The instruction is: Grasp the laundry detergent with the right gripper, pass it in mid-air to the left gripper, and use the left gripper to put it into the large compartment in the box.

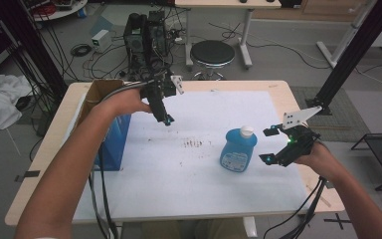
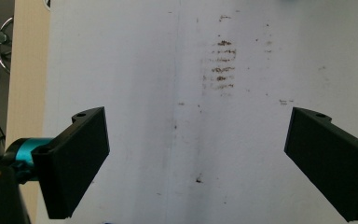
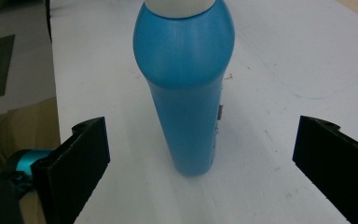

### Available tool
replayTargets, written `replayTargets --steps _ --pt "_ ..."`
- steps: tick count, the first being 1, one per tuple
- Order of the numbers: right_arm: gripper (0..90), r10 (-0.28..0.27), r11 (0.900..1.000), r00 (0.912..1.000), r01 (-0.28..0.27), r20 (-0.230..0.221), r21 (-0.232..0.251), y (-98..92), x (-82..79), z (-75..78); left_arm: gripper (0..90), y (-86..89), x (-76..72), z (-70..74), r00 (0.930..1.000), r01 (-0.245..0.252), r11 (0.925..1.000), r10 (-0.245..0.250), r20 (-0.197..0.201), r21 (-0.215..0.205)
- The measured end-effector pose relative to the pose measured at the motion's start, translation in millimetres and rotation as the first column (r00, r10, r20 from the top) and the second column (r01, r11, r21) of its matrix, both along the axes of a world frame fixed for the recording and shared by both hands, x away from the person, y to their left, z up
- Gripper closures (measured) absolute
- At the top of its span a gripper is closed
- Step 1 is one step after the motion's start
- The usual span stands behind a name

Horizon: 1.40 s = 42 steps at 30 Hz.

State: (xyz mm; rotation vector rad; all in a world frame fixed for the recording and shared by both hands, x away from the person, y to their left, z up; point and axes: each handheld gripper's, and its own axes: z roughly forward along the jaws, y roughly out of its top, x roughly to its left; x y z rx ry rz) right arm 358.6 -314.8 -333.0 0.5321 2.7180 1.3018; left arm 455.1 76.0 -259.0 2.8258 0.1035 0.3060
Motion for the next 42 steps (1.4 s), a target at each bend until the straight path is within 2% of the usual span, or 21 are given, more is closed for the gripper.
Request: replayTargets --steps 15,17,19,22,31,36,39,42 --pt "2.7 -0.048 0.993 0.9985 0.044 0.028 0.113 15.5 -5.4 -31.5 6.4 0.8 -0.1 0.5 1.0 -0.005 1.0 0.005 0.003 0.007" --pt "2.7 -0.056 0.992 0.9982 0.053 0.022 0.115 17.9 -6.7 -35.0 6.4 0.9 -0.2 0.8 1.0 -0.004 1.0 0.004 0.003 0.007" --pt "2.7 -0.043 0.991 0.9983 0.038 0.039 0.125 21.2 -6.4 -38.9 6.4 1.2 -0.1 1.4 1.0 -0.006 1.0 0.006 0.005 0.007" --pt "2.7 -0.065 0.989 0.9974 0.06 0.031 0.137 24.1 -7.8 -41.8 6.4 1.9 -0.1 1.2 0.9999 -0.01 0.9999 0.01 0.011 0.005" --pt "2.9 -0.081 0.982 0.9945 0.068 0.066 0.177 38.8 -5.5 -51.2 6.4 1.5 -0.4 1.2 0.9999 -0.009 0.9999 0.009 0.01 0.007" --pt "4.8 -0.086 0.976 0.9939 0.07 0.069 0.208 44.1 -3.4 -57.2 6.4 1.0 -0.9 0.9 0.9999 -0.01 0.9999 0.009 0.014 0.011" --pt "15.2 -0.076 0.972 0.9944 0.058 0.073 0.227 43.9 -3.4 -60.4 6.4 0.7 -0.6 0.5 0.9999 -0.008 0.9999 0.008 0.01 0.012" --pt "15.0 -0.08 0.967 0.9943 0.06 0.07 0.246 43.7 -1.8 -63.2 6.4 0.2 -0.3 0.2 1.0 -0.007 0.9999 0.007 0.006 0.012"
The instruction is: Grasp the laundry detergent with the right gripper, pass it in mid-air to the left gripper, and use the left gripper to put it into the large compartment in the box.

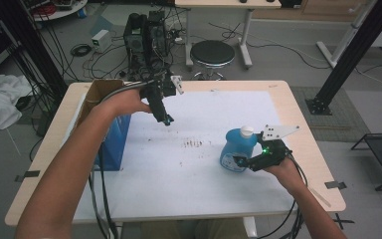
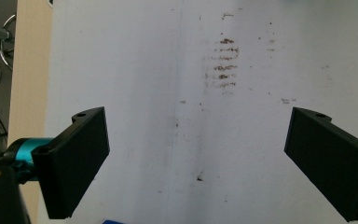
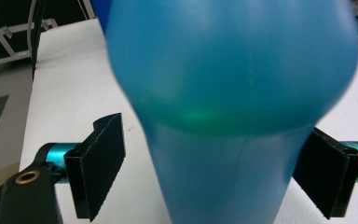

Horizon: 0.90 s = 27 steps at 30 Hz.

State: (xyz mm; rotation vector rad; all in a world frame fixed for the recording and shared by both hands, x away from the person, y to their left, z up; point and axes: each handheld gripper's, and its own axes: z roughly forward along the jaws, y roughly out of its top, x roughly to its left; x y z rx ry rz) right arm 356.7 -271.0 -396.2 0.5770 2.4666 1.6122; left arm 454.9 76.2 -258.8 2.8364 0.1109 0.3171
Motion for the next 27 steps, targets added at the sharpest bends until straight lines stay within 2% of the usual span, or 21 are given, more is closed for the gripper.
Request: replayTargets --steps 3,9,11,13,19,27 --pt "15.0 -0.008 1.0 0.9999 0.008 -0.009 0.0 0.3 -0.1 -0.3 6.4 -0.2 0.1 -0.3 1.0 -0.001 1.0 0.001 0.006 0.002" --pt "15.3 -0.012 1.0 0.9999 0.012 0.003 0.013 3.0 0.1 -2.7 6.4 0.2 0.7 -0.9 1.0 -0.003 1.0 0.003 0.0 0.003" --pt "15.9 -0.024 1.0 0.9997 0.024 0.002 0.004 2.8 0.1 -3.5 6.4 0.2 0.7 -0.8 1.0 -0.004 1.0 0.004 0.001 0.003" --pt "23.4 -0.008 1.0 0.9999 0.008 0.011 0.016 1.9 0.9 -4.7 6.4 0.6 1.1 -0.6 1.0 -0.004 1.0 0.004 0.001 -0.001" --pt "23.8 -0.019 0.999 0.9998 0.018 0.011 0.027 2.1 0.8 -5.3 6.4 0.6 1.2 -1.2 1.0 -0.008 1.0 0.008 0.004 0.003" --pt "32.7 -0.014 0.999 0.9996 0.014 0.023 0.033 2.5 0.5 -5.4 6.4 0.1 1.4 -1.8 1.0 -0.009 0.9999 0.009 0.002 0.007"
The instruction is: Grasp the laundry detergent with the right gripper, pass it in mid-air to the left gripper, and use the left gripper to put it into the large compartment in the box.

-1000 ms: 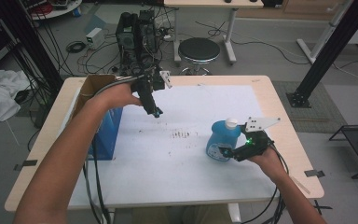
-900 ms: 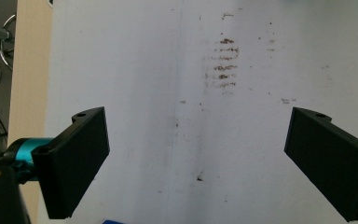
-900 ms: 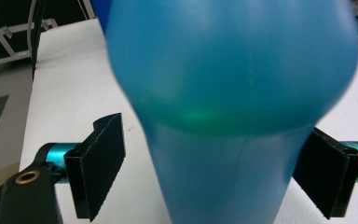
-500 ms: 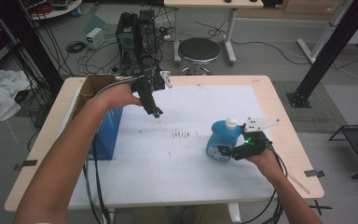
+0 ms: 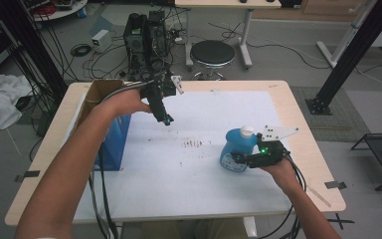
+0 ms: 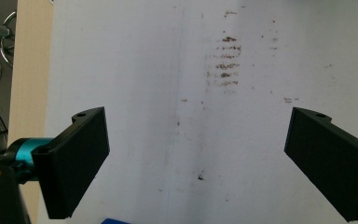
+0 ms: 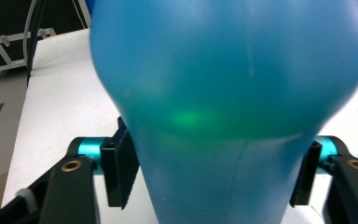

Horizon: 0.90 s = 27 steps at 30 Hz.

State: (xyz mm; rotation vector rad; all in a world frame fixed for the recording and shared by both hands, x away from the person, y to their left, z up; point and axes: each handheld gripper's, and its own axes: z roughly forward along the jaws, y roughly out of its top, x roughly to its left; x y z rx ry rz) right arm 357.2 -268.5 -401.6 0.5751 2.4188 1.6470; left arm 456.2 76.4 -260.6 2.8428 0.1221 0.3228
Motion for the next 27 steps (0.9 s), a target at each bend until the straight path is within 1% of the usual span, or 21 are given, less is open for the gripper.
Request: replayTargets --steps 1,4,5,7,8,11,16,17,18,20,21,23,24,27 --pt "32.9 0.0 1.0 1.0 0.0 0.002 -0.002 0.0 0.1 -0.1 6.4 0.0 0.1 -0.2 1.0 0.0 1.0 0.0 -0.001 0.002" --pt "37.3 0.005 1.0 1.0 -0.005 0.005 -0.001 0.1 -0.1 -0.2 6.4 -0.3 0.5 -0.8 1.0 -0.002 1.0 0.002 0.003 0.01" --pt "38.6 0.007 1.0 0.9999 -0.007 0.011 -0.003 -0.3 0.1 -0.1 6.4 -0.4 0.5 -1.4 1.0 -0.003 1.0 0.003 0.002 0.004" --pt "40.4 0.01 1.0 0.9998 -0.01 0.019 0.007 -0.3 0.4 -0.4 6.4 -0.8 1.0 -1.3 1.0 0.0 1.0 0.0 -0.003 0.008" --pt "40.8 0.005 1.0 0.9999 -0.005 0.016 0.005 -0.6 0.1 -0.3 6.4 -0.8 1.1 -1.3 1.0 0.001 1.0 -0.001 -0.003 0.008" --pt "41.2 0.004 1.0 0.9995 -0.004 0.03 0.002 -0.1 -0.1 -0.4 6.4 -0.6 1.4 -1.8 1.0 -0.002 1.0 0.002 -0.006 0.005" --pt "41.8 0.002 1.0 0.9996 -0.002 0.029 0.001 -0.7 -0.5 0.0 6.4 -0.9 1.0 -2.0 1.0 -0.004 0.9999 0.004 -0.003 0.013" --pt "41.8 0.001 1.0 0.9997 -0.001 0.026 -0.003 -0.7 -0.9 0.4 6.4 -1.1 1.0 -2.1 1.0 -0.003 0.9999 0.003 -0.007 0.013" --pt "42.0 0.002 1.0 0.9997 -0.002 0.025 -0.007 -1.1 -1.1 0.9 6.4 -1.6 0.7 -2.3 1.0 -0.003 0.9998 0.003 -0.004 0.021" --pt "42.4 0.004 1.0 0.9993 -0.004 0.036 -0.004 -0.3 -1.3 1.5 6.4 -2.2 0.0 -3.3 0.9998 -0.007 0.9994 0.008 -0.017 0.032" --pt "42.5 0.0 1.0 0.9997 0.0 0.023 -0.003 0.3 -2.1 2.4 6.4 -2.7 -0.7 -3.8 0.9998 -0.008 0.9993 0.008 -0.017 0.036" --pt "42.5 0.008 1.0 0.9998 -0.008 0.017 -0.009 0.7 -3.3 5.4 6.4 -3.6 -2.7 -3.9 0.9996 -0.013 0.9991 0.014 -0.027 0.041" --pt "42.6 0.015 1.0 0.9997 -0.015 0.02 -0.018 1.2 -3.4 7.5 6.4 -4.0 -3.7 -3.2 0.9995 -0.005 0.9989 0.006 -0.032 0.047" --pt "42.6 0.04 0.999 0.9988 -0.04 0.027 -0.023 3.1 -4.0 15.7 6.4 -5.3 -8.7 0.1 0.9993 -0.002 0.9991 0.004 -0.037 0.042"
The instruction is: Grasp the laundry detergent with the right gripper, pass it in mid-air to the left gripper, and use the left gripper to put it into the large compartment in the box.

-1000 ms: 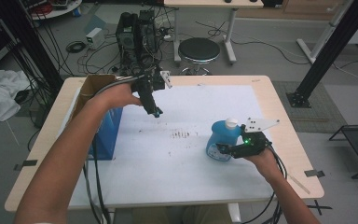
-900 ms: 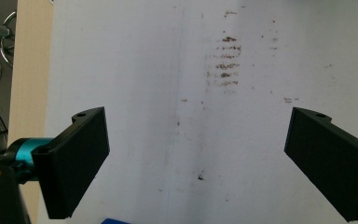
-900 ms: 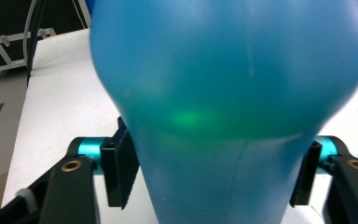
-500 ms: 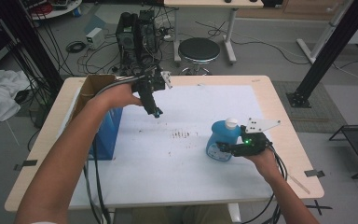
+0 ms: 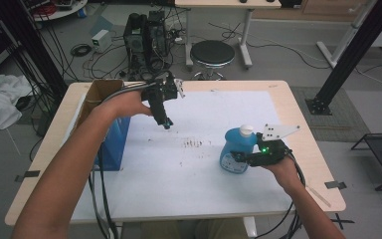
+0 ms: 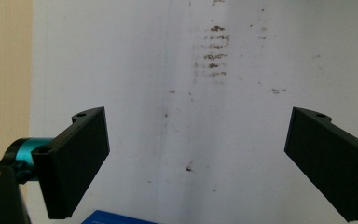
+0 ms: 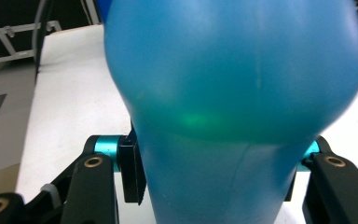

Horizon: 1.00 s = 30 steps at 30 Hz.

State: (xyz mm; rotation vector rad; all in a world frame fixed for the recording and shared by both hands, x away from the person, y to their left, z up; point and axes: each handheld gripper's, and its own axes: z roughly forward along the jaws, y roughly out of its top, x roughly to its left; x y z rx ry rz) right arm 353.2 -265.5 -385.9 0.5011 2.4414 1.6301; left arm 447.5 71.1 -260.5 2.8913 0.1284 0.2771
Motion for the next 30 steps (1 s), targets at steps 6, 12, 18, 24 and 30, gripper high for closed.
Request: replayTargets --steps 6,12,18,24,30 --pt "42.7 0.06 0.998 0.9982 -0.06 0.004 -0.021 3.4 2.8 19.9 6.4 -0.9 -11.5 6.8 0.9999 0.013 0.9999 -0.013 -0.01 -0.003" --pt "42.6 0.139 0.99 0.9903 -0.139 -0.01 -0.029 13.6 7.8 37.6 6.4 -5.8 -29.9 15.1 0.9989 0.037 0.9991 -0.037 -0.027 -0.02" --pt "42.7 0.206 0.978 0.9783 -0.206 -0.024 -0.015 24.5 10.5 44.3 6.4 -15.1 -48.8 23.3 0.9967 0.075 0.9968 -0.076 -0.03 -0.027" --pt "42.6 0.232 0.972 0.9726 -0.232 -0.007 -0.018 38.4 7.2 51.4 6.4 -22.7 -66.8 31.7 0.9941 0.104 0.9942 -0.105 -0.025 -0.025" --pt "42.7 0.261 0.965 0.9652 -0.261 -0.018 -0.03 51.6 1.0 55.4 6.4 -29.3 -78.7 38.8 0.9915 0.126 0.9912 -0.127 -0.027 -0.04"
